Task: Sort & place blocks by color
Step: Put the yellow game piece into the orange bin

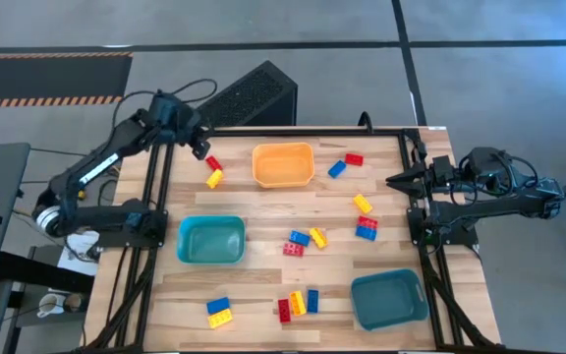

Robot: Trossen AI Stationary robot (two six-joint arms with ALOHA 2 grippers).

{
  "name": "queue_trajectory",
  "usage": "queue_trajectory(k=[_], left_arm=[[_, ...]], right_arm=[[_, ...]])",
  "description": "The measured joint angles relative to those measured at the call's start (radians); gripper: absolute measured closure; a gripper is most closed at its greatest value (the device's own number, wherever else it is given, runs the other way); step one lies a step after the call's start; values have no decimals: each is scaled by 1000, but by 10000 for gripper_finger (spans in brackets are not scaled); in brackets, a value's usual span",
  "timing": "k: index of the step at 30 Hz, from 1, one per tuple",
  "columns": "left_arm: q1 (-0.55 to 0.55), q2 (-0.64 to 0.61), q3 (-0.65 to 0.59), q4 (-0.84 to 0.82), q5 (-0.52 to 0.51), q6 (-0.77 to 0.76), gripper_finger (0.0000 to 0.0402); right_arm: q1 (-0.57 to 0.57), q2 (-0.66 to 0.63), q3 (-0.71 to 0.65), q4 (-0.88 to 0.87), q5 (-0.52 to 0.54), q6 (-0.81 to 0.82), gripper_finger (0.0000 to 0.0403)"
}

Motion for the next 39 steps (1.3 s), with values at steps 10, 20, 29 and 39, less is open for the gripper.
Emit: queue_trajectory(k=[10,20,29,39], left_arm=[[31,225,0,2,-106,14,301],[23,372,0,-19,-120,9,199],[-100,394,-1,-33,-155,-43,123],[-200,394,-30,-84,-167,-65,120]], right_arm=[[0,0,0,0,0,0,336],[0,0,0,0,0,0,336],[0,0,0,0,0,0,336],[0,0,0,0,0,0,336]])
